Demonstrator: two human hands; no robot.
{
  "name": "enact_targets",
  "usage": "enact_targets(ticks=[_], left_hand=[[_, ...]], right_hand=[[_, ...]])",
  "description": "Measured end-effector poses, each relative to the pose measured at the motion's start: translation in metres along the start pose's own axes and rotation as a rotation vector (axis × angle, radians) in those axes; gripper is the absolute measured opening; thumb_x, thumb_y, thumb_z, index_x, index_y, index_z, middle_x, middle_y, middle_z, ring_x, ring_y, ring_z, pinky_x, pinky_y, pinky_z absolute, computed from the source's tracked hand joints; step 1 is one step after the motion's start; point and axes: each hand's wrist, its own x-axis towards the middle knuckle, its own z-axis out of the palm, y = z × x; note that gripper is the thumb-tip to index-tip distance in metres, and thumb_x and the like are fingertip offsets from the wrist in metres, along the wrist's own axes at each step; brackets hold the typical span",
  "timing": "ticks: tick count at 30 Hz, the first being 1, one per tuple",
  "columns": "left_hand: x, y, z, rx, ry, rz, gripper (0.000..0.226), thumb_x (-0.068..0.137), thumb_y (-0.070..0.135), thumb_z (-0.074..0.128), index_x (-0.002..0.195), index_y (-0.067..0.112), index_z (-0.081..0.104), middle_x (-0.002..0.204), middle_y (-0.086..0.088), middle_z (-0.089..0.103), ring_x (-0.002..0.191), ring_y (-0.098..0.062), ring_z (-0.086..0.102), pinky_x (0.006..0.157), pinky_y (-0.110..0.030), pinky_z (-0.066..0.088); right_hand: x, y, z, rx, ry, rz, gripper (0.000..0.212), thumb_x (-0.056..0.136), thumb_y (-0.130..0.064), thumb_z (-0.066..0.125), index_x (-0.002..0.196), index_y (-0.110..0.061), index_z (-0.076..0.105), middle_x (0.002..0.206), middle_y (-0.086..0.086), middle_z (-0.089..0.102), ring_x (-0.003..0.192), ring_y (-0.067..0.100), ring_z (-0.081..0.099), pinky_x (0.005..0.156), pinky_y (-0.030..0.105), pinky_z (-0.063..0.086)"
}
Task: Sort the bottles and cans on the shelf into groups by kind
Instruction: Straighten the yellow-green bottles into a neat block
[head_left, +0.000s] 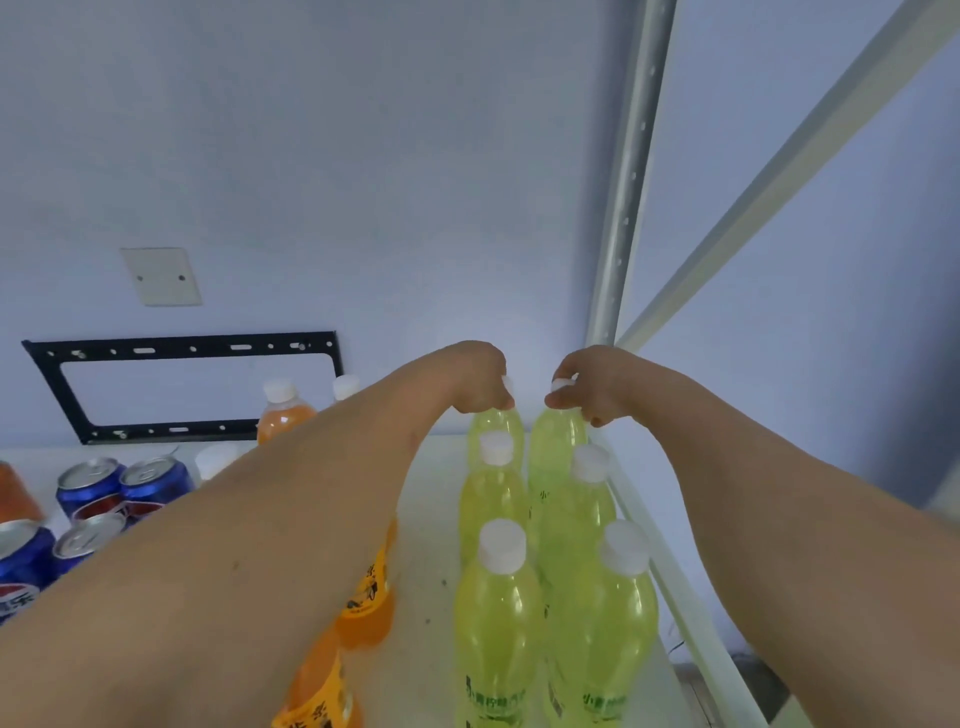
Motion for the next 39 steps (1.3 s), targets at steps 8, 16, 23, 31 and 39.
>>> enact_targets(ticks=[8, 16, 23, 31, 39], left_hand=[[-0.052, 0.012, -0.003, 0.062, 0.089, 0.055, 0.054, 0.095, 0.057, 0.044, 0.09, 0.007, 0.064, 0.084, -0.005, 0.059, 0.076, -0.02, 0.055, 0.06, -0.03, 0.039], [-0.087, 0.006, 0.011, 0.058, -0.055, 0.063, 0.046, 0.094, 0.049, 0.055, 0.108, 0.006, 0.063, 0.105, -0.013, 0.069, 0.08, -0.022, 0.058, 0.066, -0.03, 0.043], [-0.099, 0.012, 0.01, 0.055, -0.002, 0.035, 0.052, 0.092, 0.052, 0.057, 0.125, 0.012, 0.058, 0.112, -0.001, 0.06, 0.099, -0.021, 0.052, 0.08, -0.031, 0.043], [-0.178, 0.028, 0.059, -0.683, 0.491, 0.015, 0.06, 0.087, 0.066, 0.047, 0.131, 0.027, 0.055, 0.122, 0.015, 0.063, 0.106, -0.001, 0.057, 0.083, -0.017, 0.039], [-0.192, 0.024, 0.118, -0.9, 0.475, 0.01, 0.04, 0.077, 0.061, 0.057, 0.111, 0.039, 0.057, 0.102, 0.03, 0.063, 0.102, 0.013, 0.056, 0.075, -0.002, 0.039]], right_hand=[[-0.055, -0.008, -0.01, -0.087, 0.118, -0.083, 0.058, 0.092, -0.054, 0.055, 0.136, -0.016, 0.053, 0.138, 0.003, 0.054, 0.125, 0.022, 0.05, 0.096, 0.031, 0.038], [-0.099, 0.004, -0.005, -0.188, -0.085, -0.107, 0.041, 0.087, -0.045, 0.067, 0.122, -0.025, 0.064, 0.112, -0.009, 0.064, 0.088, 0.005, 0.056, 0.08, 0.026, 0.039], [-0.101, 0.009, -0.002, -0.065, -0.044, -0.074, 0.04, 0.085, -0.044, 0.07, 0.119, -0.024, 0.064, 0.113, -0.005, 0.067, 0.097, 0.011, 0.059, 0.079, 0.025, 0.04], [-0.167, 0.019, 0.026, 0.341, 0.096, -0.252, 0.062, 0.067, -0.065, 0.067, 0.123, -0.037, 0.061, 0.113, -0.023, 0.063, 0.104, -0.009, 0.057, 0.089, 0.017, 0.042], [-0.168, 0.033, 0.053, 0.357, 0.136, -0.195, 0.024, 0.076, -0.047, 0.077, 0.091, -0.032, 0.066, 0.092, -0.008, 0.066, 0.076, 0.008, 0.061, 0.063, 0.018, 0.048]])
